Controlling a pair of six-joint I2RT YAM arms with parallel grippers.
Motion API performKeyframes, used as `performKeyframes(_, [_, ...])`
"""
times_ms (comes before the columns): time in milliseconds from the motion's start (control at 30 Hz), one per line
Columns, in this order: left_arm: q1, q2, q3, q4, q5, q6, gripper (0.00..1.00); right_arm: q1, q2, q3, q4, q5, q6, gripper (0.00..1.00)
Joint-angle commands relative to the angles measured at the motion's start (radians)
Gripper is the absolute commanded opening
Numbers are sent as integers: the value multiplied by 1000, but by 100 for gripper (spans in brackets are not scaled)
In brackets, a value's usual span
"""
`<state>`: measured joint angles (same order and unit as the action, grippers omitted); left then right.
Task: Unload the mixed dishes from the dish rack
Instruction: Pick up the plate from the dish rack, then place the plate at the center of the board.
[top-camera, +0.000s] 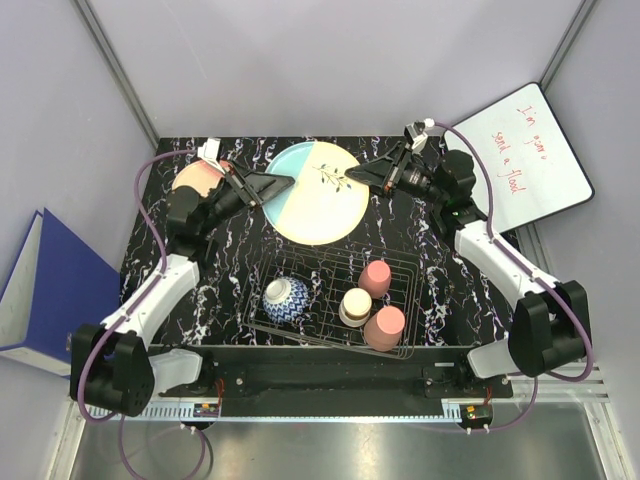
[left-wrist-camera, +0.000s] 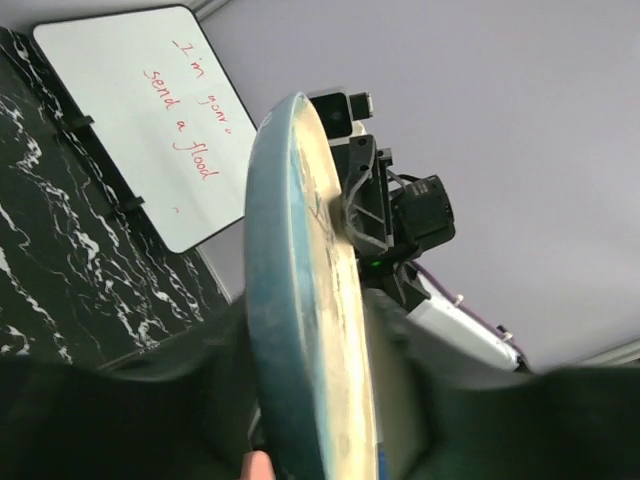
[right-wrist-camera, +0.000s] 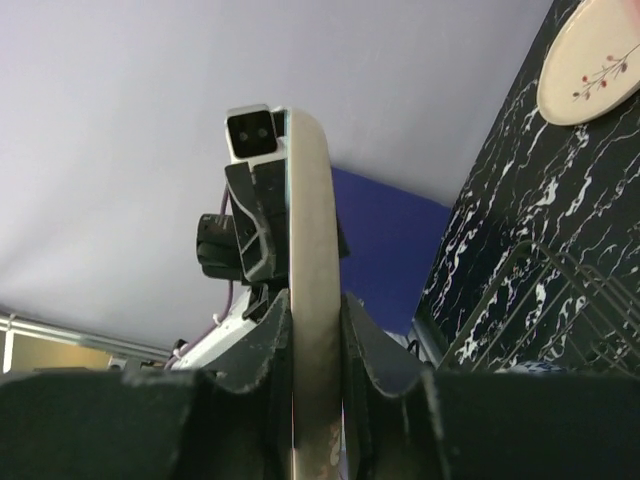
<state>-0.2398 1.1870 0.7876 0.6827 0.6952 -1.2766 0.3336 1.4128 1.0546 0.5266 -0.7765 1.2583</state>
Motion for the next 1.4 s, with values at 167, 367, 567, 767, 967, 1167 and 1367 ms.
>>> performKeyframes(167, [-7, 8, 32, 60, 40, 19, 0, 19, -29, 36, 47, 8, -28, 0])
performKeyframes(367, [-4, -4, 36, 42, 17, 25, 0, 18, -51, 53, -28, 5, -88, 67])
performKeyframes(567, [59, -12, 39, 8, -31, -1, 0, 16, -113, 94, -259, 89, -258, 100])
performKeyframes(767, [236, 5, 27, 46, -54, -90, 0, 4, -202, 93, -393, 172, -381, 100])
performKeyframes(967, [427, 36, -1, -7, -95, -112, 0, 2, -310, 29, -459, 239, -454, 99])
performKeyframes(1167, [537, -73, 1, -451, -279, 126, 0, 2, -442, -80, -510, 318, -510, 100])
performKeyframes(1367, [577, -170, -74, -629, -414, 203, 0, 4, -508, -165, -516, 322, -494, 100])
